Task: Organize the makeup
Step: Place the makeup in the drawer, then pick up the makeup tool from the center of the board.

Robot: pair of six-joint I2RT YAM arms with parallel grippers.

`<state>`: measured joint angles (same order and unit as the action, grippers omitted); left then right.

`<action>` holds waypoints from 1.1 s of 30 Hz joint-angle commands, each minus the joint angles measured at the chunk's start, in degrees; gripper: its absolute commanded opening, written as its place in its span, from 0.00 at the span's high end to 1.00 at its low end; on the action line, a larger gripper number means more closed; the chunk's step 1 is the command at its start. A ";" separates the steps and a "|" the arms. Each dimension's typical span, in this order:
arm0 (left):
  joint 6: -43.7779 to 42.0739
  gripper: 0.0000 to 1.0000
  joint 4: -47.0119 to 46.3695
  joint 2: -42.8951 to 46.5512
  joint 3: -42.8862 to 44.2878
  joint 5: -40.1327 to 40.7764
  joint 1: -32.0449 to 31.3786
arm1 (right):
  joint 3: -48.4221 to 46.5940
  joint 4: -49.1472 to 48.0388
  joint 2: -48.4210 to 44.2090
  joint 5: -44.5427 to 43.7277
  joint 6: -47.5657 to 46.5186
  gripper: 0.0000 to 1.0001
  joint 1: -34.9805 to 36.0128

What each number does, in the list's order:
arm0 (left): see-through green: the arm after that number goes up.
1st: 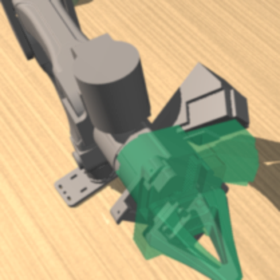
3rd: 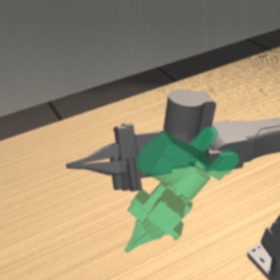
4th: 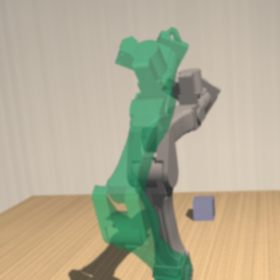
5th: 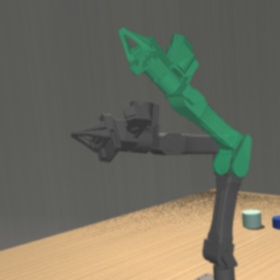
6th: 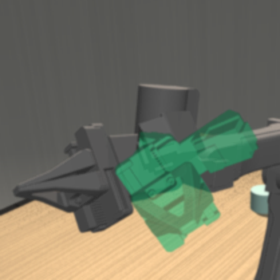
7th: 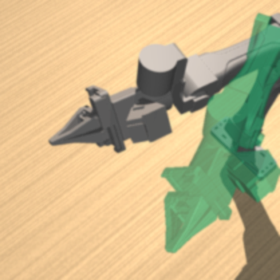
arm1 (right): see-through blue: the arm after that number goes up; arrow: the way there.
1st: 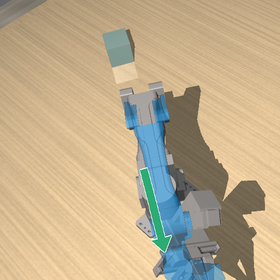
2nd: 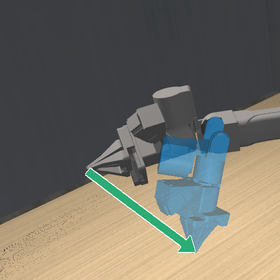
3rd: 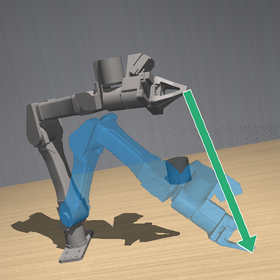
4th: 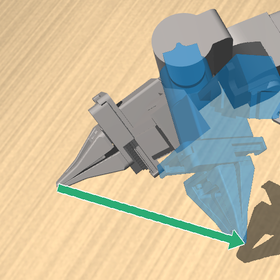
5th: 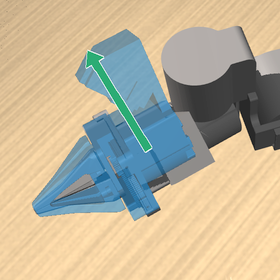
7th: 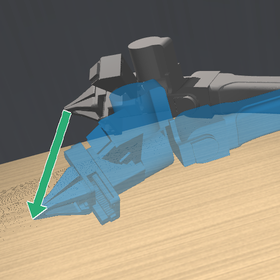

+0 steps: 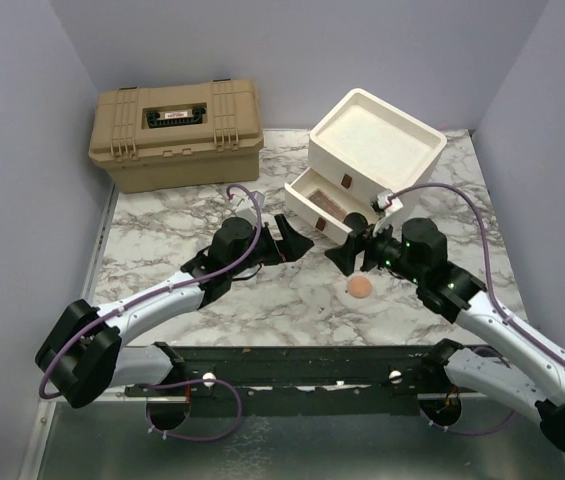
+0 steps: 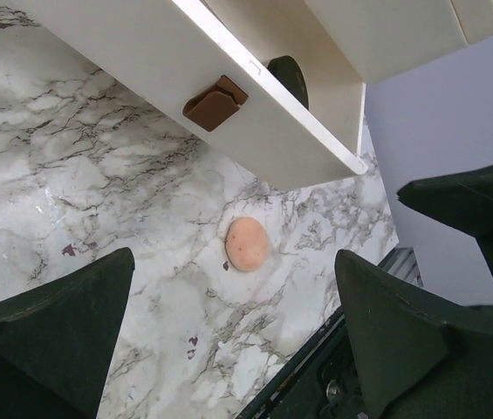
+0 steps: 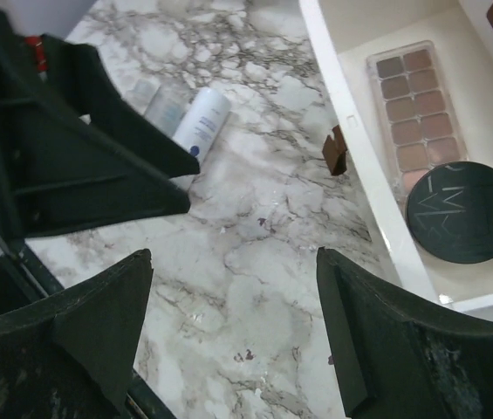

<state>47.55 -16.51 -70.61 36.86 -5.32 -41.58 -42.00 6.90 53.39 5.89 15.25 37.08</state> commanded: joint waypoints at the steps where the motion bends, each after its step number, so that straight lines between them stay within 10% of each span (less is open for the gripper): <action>1: -2.19 0.02 1.67 2.20 0.60 -1.16 0.22 | 3.91 -0.10 -7.42 7.29 -3.14 0.18 -0.08; 18: -1.66 0.03 1.30 0.74 -0.26 -3.18 0.19 | 10.86 5.30 -13.72 -8.54 18.35 0.19 -0.09; 25: -1.50 0.03 1.16 0.35 -1.10 -3.81 0.25 | 13.79 18.13 -17.76 -28.53 35.90 0.27 -0.08; 33: -1.78 0.03 0.99 -1.00 -0.54 -4.93 0.22 | 10.63 27.77 -17.84 -35.99 32.60 0.36 -0.08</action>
<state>46.26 -15.27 -70.50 36.62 -8.54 -41.58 -28.99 28.14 35.33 -23.75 47.13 37.01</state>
